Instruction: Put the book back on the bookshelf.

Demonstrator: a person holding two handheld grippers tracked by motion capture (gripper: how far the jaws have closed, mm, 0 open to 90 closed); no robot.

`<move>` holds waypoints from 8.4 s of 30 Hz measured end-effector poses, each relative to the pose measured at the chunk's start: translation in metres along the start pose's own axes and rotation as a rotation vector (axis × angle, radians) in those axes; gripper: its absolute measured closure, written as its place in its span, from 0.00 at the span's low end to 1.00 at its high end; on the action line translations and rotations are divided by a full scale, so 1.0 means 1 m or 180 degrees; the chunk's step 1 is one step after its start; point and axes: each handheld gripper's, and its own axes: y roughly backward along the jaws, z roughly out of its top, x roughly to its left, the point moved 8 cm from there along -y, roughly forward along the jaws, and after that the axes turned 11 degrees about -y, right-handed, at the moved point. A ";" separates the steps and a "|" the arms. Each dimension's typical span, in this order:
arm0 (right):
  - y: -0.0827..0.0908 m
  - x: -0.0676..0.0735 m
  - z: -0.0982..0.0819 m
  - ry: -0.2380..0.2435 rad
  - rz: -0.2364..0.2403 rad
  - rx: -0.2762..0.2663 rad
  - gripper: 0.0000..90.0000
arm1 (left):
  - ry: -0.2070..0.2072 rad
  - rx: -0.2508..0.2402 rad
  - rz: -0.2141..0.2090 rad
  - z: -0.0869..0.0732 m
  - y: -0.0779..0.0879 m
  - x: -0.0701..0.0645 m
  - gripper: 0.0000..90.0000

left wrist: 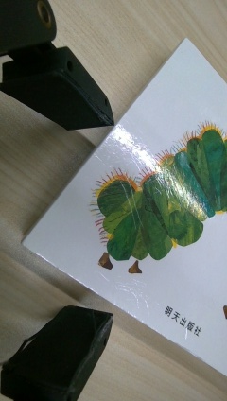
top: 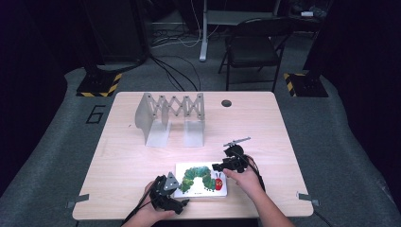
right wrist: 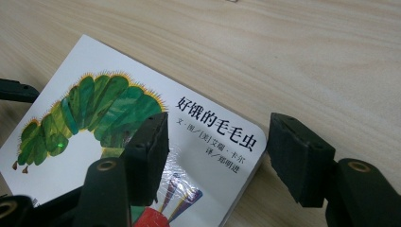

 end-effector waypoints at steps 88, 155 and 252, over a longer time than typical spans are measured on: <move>0.020 0.024 0.009 0.0082 0.0188 -0.0232 0.47 | -0.0066 0.0072 0.0603 0.007 0.002 0.001 0.08; -0.015 0.013 0.008 -0.0280 0.0558 0.0228 0.34 | -0.0225 -0.0125 0.0747 0.011 0.000 -0.004 0.15; -0.002 0.012 0.009 -0.0210 0.0711 0.0256 0.53 | 0.0388 0.0032 -0.0059 0.001 0.014 0.013 0.13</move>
